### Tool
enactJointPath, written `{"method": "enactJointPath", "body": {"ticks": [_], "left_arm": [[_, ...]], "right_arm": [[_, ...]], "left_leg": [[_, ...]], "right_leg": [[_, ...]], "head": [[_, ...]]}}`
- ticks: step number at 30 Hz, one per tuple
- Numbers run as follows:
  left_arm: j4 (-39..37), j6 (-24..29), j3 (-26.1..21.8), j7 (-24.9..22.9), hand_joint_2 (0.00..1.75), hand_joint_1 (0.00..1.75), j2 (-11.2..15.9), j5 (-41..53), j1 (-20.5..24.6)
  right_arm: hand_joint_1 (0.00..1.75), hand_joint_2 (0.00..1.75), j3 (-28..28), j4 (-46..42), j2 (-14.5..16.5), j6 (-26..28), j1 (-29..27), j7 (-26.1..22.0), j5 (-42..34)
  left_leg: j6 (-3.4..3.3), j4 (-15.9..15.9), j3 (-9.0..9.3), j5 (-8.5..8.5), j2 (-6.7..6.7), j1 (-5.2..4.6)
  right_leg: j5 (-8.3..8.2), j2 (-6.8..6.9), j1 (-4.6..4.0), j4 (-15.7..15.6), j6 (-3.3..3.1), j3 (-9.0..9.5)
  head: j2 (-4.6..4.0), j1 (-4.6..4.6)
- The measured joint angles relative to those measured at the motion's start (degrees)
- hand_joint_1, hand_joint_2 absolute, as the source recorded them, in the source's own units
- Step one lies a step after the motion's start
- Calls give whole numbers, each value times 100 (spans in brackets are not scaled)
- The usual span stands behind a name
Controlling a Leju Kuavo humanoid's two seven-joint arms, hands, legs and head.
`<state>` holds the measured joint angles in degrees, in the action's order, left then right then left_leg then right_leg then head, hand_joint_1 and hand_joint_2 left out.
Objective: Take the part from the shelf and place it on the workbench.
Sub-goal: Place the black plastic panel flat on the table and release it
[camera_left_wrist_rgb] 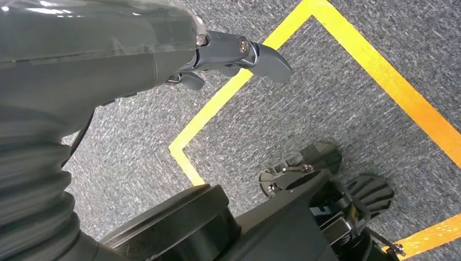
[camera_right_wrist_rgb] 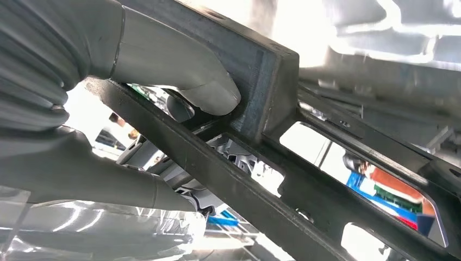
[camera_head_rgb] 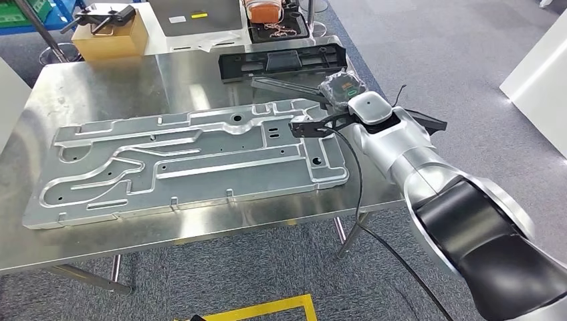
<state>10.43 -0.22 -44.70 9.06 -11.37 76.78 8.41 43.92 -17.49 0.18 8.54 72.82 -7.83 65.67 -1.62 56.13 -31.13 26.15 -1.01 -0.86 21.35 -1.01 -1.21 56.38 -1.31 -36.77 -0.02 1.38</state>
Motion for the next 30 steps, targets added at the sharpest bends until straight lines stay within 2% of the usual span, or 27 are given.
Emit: {"method": "enactJointPath", "body": {"ticks": [15,19,23,27,30], "left_arm": [[0,39,24,46,175,0,-4,-76,26],[0,43,24,53,175,0,-4,-88,26],[0,125,24,64,175,0,-4,-99,27],[0,108,25,32,0,0,-4,-95,34],[0,94,27,-18,0,0,-4,-79,54]], "right_arm": [[175,175,-1,0,37,132,-235,-52,141],[0,0,-1,-1,69,152,-265,-54,182],[0,0,0,0,92,185,-295,-63,231],[0,0,-1,0,95,240,-344,-67,247],[0,0,-6,0,92,287,-371,-67,248]], "left_leg": [[-2,0,0,1,3,0],[-2,-1,0,1,3,0],[-2,0,1,1,3,-1],[-2,0,1,1,3,-1],[-2,0,2,1,4,-1]], "right_leg": [[0,1,0,2,0,0],[0,2,0,2,0,0],[0,1,0,2,1,1],[0,1,1,2,1,1],[0,0,1,2,1,1]], "head": [[0,0],[0,0],[0,0],[0,0],[0,0]]}}
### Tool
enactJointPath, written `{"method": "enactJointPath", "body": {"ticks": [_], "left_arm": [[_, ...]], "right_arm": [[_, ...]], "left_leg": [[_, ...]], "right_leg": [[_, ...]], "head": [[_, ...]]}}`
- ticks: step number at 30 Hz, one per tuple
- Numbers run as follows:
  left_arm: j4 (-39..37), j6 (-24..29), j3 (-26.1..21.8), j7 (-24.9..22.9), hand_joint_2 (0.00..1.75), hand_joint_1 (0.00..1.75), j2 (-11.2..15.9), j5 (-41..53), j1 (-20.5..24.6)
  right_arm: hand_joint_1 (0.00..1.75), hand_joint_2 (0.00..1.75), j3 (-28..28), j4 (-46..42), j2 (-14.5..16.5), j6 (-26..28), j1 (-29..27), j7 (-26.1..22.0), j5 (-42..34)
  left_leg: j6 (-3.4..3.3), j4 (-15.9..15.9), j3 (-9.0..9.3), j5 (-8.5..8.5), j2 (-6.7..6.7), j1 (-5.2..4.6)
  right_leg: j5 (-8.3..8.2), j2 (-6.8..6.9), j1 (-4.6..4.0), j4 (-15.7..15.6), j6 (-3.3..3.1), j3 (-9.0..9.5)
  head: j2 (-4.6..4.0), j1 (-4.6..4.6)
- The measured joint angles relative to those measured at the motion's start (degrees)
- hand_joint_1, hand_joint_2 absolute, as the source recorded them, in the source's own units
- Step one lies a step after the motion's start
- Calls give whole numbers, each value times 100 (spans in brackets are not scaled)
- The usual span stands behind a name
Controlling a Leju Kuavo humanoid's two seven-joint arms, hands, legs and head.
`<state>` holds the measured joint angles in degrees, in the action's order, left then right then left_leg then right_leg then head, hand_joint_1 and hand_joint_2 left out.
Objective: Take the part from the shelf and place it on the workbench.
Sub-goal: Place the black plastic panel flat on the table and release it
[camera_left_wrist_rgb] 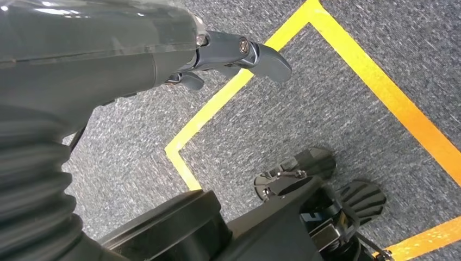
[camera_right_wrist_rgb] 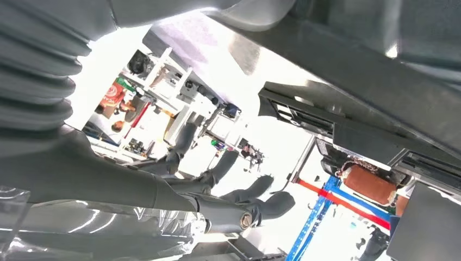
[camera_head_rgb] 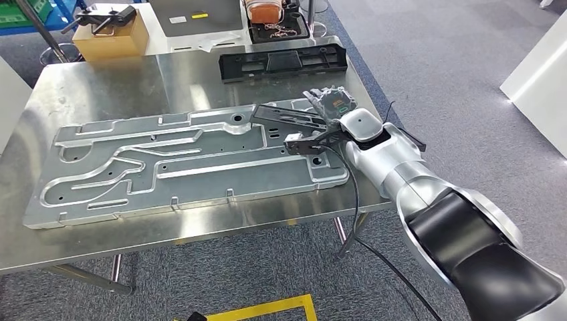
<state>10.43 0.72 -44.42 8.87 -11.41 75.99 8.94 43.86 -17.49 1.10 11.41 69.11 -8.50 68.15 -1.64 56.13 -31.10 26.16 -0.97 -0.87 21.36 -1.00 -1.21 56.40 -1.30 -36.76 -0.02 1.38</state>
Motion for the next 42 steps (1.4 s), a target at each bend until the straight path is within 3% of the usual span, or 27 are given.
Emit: {"method": "enactJointPath", "body": {"ticks": [42], "left_arm": [[0,70,-3,-50,0,0,0,-196,-63]], "right_arm": [[0,0,-257,-61,62,354,-440,-183,107]], "left_leg": [[0,0,0,0,-1,0]], "right_leg": [[0,2,2,0,0,3]], "head": [[0,0]]}}
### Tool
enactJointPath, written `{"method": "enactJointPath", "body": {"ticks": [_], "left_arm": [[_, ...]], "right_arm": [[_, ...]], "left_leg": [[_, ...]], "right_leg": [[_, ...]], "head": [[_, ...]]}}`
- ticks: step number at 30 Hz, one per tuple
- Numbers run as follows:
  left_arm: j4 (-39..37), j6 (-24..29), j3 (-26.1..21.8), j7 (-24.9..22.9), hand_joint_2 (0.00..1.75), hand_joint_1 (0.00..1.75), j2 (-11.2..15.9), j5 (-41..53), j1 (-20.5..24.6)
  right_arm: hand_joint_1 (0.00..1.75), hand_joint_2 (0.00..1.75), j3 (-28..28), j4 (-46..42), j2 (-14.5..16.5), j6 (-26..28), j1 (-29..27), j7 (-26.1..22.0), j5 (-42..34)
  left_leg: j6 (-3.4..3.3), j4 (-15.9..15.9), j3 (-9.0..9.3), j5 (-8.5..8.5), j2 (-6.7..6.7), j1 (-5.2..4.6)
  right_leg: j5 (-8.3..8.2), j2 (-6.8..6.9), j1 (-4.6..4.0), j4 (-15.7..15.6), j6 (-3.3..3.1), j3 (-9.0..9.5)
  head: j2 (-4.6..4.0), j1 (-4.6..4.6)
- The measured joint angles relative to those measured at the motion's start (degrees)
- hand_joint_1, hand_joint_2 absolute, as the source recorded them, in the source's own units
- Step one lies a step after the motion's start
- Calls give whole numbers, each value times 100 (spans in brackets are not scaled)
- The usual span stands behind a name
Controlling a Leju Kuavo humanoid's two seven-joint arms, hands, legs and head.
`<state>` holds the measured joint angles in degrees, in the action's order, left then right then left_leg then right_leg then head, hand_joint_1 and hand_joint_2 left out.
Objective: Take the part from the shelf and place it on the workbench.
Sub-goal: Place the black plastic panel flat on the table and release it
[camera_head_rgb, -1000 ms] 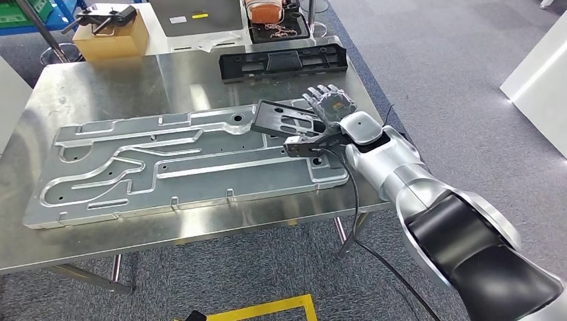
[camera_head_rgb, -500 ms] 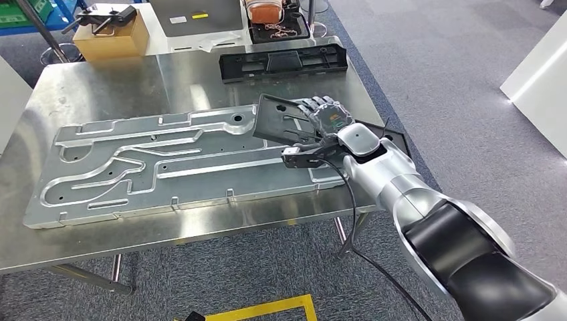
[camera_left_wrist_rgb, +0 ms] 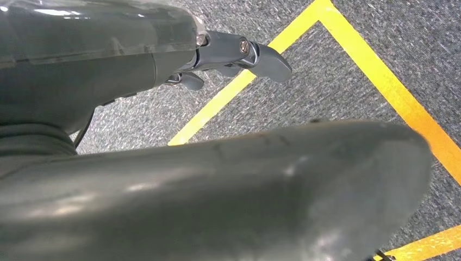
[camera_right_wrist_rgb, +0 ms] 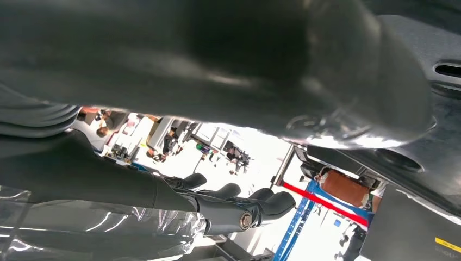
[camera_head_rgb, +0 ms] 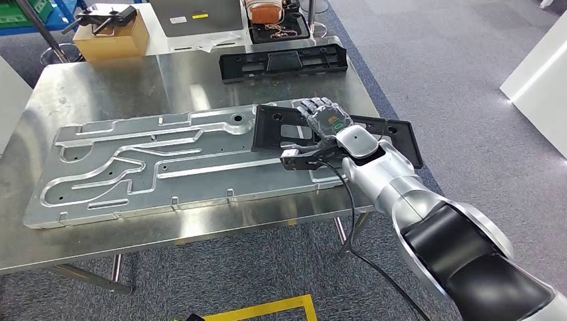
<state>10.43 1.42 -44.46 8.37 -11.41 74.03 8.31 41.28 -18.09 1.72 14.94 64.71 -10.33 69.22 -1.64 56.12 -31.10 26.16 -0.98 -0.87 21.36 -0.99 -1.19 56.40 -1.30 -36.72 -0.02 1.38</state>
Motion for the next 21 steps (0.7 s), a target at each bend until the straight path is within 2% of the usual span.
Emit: {"method": "enactJointPath", "body": {"ticks": [8,12,21], "left_arm": [[0,7,-1,0,0,0,0,-4,-1],[0,33,-2,-3,0,0,0,-49,-4],[0,34,-18,-13,0,0,0,-141,-15]], "right_arm": [[0,0,-71,-31,9,61,-12,-41,-8],[0,0,-217,-172,98,206,-118,-147,-12],[0,0,-233,-364,226,152,-205,-184,69]], "left_leg": [[0,0,0,0,0,0],[0,0,0,0,0,0],[0,0,0,0,0,0]], "right_leg": [[0,0,0,0,0,0],[0,0,0,0,0,0],[0,0,1,0,0,1]], "head": [[0,0],[0,0],[0,0]]}}
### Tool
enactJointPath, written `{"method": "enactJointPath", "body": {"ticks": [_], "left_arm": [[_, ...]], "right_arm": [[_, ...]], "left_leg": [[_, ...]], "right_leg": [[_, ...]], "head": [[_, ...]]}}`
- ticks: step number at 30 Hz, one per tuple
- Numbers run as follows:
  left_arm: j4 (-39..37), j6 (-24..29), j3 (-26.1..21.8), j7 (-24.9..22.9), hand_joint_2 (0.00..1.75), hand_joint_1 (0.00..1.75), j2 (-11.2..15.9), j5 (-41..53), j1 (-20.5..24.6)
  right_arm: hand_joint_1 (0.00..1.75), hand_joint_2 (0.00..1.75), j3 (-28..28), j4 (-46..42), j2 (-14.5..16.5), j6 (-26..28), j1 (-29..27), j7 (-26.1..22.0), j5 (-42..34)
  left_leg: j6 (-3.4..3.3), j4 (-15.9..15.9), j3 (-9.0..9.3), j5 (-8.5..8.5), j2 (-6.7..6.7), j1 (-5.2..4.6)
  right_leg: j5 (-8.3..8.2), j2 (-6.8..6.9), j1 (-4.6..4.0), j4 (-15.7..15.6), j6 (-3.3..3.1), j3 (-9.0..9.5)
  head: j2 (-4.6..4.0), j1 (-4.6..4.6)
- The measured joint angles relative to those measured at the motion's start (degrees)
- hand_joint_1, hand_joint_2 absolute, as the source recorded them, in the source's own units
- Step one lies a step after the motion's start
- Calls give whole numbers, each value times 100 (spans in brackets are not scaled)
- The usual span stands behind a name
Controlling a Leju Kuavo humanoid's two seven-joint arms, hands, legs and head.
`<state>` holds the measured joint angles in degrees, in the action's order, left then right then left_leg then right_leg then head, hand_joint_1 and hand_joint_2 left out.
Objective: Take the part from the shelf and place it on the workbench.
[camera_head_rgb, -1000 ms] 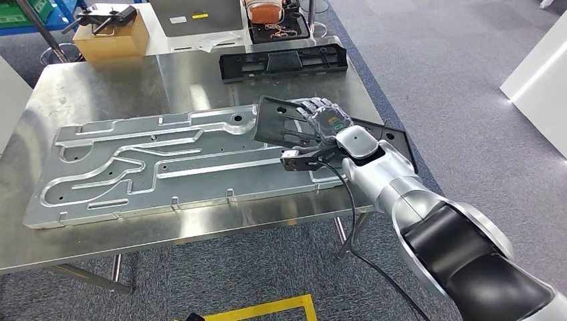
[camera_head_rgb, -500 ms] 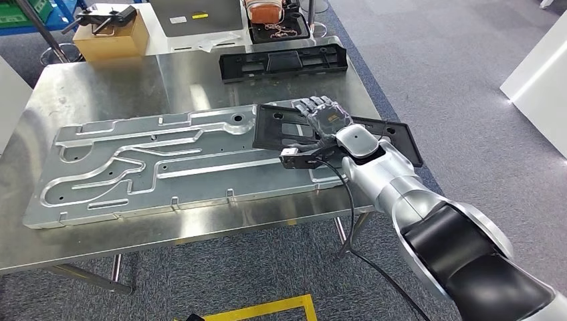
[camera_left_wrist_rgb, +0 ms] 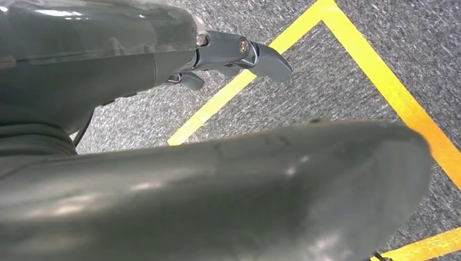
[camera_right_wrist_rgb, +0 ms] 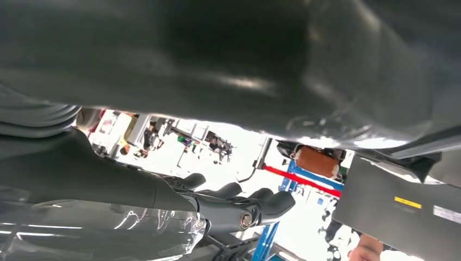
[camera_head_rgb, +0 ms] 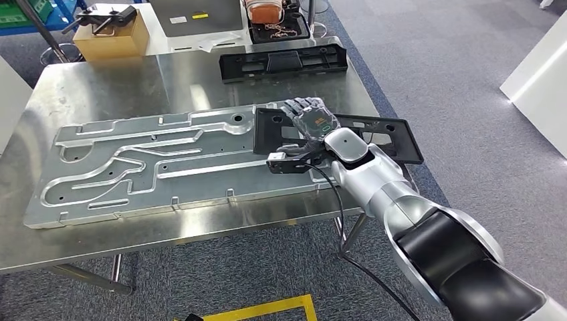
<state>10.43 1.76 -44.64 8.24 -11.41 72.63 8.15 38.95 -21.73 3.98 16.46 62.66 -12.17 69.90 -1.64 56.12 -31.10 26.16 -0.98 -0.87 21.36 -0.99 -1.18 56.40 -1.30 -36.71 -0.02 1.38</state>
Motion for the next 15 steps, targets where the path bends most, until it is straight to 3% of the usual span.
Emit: {"method": "enactJointPath", "body": {"ticks": [15], "left_arm": [[0,-87,-23,-137,0,0,-2,-30,-38]], "right_arm": [[0,0,178,-765,187,-704,-99,-303,71]], "left_leg": [[-9,17,-3,6,-1,-11]], "right_leg": [[-1,2,10,-3,14,2]], "head": [[0,0]]}}
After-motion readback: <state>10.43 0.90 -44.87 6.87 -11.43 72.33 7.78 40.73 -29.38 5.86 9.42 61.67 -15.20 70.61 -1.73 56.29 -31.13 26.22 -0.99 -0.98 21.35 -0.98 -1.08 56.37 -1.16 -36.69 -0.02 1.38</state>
